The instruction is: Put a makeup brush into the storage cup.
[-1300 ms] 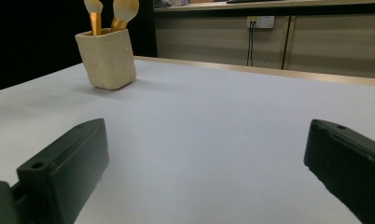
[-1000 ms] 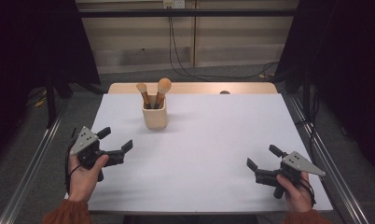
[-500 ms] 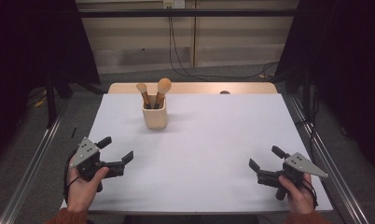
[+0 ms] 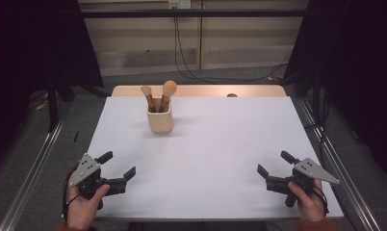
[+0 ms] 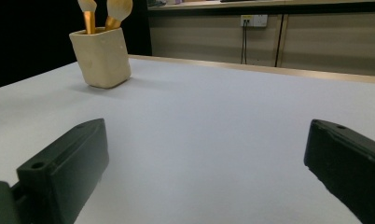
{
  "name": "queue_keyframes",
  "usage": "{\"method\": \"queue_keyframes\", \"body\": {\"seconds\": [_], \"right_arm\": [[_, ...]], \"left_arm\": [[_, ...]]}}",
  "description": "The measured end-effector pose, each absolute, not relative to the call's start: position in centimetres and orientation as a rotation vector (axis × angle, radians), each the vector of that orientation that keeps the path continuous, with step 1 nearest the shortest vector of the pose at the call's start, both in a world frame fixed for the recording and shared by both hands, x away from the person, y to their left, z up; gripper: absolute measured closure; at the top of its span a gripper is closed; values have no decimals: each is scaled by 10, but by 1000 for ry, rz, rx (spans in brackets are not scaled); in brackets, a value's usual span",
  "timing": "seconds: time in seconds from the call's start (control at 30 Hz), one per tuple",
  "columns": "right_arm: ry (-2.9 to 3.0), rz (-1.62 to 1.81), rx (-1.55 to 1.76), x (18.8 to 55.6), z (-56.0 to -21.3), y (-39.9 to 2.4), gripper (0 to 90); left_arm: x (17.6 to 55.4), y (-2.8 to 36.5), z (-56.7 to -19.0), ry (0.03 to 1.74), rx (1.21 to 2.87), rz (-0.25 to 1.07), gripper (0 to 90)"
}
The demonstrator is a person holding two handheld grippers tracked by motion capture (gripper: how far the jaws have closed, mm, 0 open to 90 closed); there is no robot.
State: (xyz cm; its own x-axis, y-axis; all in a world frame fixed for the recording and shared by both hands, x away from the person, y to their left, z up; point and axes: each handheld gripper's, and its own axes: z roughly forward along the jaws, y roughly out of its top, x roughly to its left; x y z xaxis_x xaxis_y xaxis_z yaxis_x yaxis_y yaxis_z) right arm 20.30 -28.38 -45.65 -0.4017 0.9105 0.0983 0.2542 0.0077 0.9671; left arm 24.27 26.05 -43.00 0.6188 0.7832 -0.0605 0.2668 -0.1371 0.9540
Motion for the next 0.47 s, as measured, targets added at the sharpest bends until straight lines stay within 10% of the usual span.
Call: {"method": "queue_keyframes", "body": {"seconds": [0.47], "right_arm": [[1714, 1424, 1197, 204, -457, -285, 0]], "left_arm": [[242, 265, -434, 891, 1688, 560, 27]]}}
